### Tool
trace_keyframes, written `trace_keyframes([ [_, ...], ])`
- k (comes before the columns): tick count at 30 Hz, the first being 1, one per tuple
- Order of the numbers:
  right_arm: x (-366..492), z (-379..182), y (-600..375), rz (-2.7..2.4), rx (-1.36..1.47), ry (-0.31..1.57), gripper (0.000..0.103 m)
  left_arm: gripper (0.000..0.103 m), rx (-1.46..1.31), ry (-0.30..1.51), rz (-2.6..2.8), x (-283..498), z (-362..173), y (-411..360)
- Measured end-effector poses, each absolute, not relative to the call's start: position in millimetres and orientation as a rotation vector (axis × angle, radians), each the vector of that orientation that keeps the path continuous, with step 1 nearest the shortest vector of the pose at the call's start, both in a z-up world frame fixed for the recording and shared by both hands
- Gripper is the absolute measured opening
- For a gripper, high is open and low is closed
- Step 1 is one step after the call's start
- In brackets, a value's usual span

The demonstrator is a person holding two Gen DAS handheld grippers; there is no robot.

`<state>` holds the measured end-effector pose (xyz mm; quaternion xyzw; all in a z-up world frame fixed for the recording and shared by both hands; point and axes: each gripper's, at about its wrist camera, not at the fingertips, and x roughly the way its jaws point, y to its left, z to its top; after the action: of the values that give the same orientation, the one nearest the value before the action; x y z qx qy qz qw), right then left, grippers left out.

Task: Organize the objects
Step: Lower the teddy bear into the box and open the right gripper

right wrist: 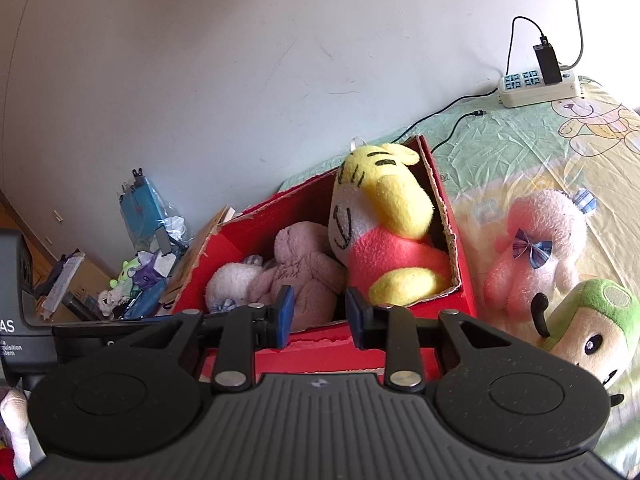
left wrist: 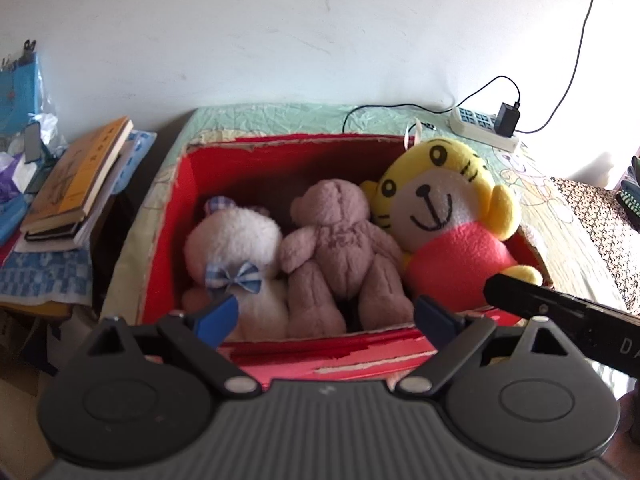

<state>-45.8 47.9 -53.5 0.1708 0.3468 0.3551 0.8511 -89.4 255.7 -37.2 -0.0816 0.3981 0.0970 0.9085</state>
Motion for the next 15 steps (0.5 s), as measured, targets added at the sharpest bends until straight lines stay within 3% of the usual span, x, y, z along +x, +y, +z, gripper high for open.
trace_keyframes([
  [15,-53,-46,24,0.883,0.302,0.692,0.041,0.095,-0.215,0.801,0.356,-112,-27,231],
])
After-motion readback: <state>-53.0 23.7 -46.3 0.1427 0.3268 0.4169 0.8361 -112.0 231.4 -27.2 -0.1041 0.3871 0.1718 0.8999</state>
